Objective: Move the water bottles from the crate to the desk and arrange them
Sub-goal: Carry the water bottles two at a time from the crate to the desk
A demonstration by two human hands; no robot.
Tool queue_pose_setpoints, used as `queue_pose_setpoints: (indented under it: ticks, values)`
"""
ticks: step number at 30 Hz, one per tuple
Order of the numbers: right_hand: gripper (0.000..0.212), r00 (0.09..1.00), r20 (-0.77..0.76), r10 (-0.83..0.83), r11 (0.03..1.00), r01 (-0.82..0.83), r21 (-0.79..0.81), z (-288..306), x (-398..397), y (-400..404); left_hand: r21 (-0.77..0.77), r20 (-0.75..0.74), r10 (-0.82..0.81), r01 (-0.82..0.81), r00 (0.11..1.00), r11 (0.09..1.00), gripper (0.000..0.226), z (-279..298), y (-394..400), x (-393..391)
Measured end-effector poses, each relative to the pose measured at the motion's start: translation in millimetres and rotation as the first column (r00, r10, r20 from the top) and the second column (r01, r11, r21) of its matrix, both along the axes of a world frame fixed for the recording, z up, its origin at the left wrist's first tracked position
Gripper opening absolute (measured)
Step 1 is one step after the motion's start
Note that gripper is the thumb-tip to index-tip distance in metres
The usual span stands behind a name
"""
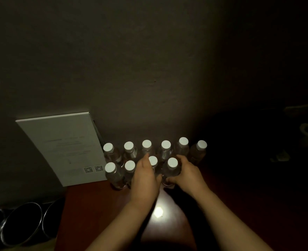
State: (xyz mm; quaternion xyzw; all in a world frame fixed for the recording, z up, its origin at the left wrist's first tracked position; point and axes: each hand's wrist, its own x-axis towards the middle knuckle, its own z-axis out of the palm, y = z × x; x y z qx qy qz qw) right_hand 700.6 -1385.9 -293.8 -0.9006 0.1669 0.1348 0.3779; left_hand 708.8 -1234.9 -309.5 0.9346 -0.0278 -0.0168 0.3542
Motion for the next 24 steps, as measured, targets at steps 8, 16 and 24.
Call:
queue_pose_setpoints:
  ticks: [8, 16, 24]
  values:
    - [0.079, 0.996, -0.088, 0.01, 0.987, -0.024, -0.157, 19.9, -32.4, 12.5, 0.119, -0.004, -0.083, 0.083, 0.997, 0.989, 0.057, 38.2, 22.7, -21.4]
    - [0.064, 0.977, -0.046, 0.208, 0.943, -0.213, -0.256, 62.0, -75.1, 61.1, 0.357, -0.099, -0.178, 0.202, 0.979, 0.912, 0.048, 90.9, 81.5, -71.5]
    - [0.067, 0.859, 0.036, 0.511, 0.823, -0.477, -0.309, 124.4, -125.8, 165.2, 0.405, -0.116, -0.136, 0.172, 0.984, 0.898, 0.049, 136.3, 187.4, -140.7]
